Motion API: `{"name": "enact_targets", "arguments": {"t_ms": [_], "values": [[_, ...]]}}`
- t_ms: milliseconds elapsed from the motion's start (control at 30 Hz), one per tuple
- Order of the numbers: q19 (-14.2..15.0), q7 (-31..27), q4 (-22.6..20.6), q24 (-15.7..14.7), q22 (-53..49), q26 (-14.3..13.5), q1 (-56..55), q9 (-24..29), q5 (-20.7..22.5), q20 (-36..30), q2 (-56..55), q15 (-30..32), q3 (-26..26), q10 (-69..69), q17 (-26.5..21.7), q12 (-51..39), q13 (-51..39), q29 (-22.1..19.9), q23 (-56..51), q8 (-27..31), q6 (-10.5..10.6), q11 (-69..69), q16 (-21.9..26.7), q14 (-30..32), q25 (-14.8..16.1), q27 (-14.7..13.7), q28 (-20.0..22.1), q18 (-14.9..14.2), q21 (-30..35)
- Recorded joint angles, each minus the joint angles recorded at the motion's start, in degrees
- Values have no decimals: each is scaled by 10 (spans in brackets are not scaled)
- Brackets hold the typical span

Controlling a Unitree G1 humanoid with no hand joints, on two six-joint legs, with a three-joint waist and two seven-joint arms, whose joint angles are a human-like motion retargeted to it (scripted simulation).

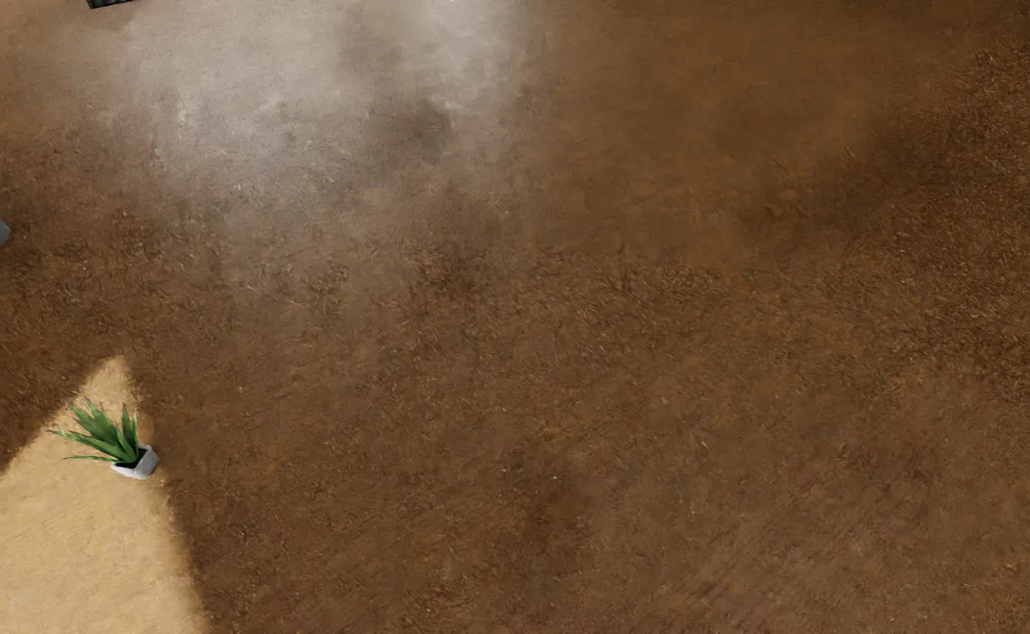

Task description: Go to counter

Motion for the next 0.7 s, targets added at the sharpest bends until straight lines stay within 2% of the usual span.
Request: {"name": "enact_targets", "arguments": {"t_ms": [133,233,300,367,467,533,633,667,700], "values": [[0,0,-8,0,-9,0,-3,11,8,-18,-37,-43,-6,7,-6,1,17,0,1,0,4,36,-4,24,0,0,0,0,-1],[0,0,-15,0,-32,0,43,44,-1,-40,-123,-53,-25,5,-9,-2,34,0,12,0,-3,192,18,-6,0,0,0,0,7],[0,0,1,0,-45,0,68,50,2,-44,-180,-51,-62,-1,-11,-12,50,0,16,0,7,240,28,-29,0,0,0,0,11],[0,0,12,0,-38,0,94,55,2,-34,-233,-25,-89,-11,-19,-32,63,0,28,0,21,202,23,-57,0,0,0,0,16],[0,0,17,0,-34,0,161,68,-6,-23,-293,28,-108,-18,-22,-58,74,0,66,0,23,131,21,-119,0,0,0,0,16],[0,0,20,0,-21,0,203,72,-8,-23,-314,37,-124,-22,-22,-70,76,0,89,0,24,100,20,-137,0,0,0,0,14],[0,0,44,0,-7,0,233,60,-4,-45,-339,15,-163,-8,-24,-59,78,0,103,0,35,159,20,-87,0,0,0,0,16],[0,0,56,0,8,0,230,57,3,-50,-336,-4,-171,22,-26,-50,80,0,102,0,43,192,15,-38,0,0,0,0,18],[0,0,65,0,11,0,219,55,11,-65,-317,-25,-170,72,-27,-36,77,0,105,0,47,213,16,39,0,0,0,0,25]]}}
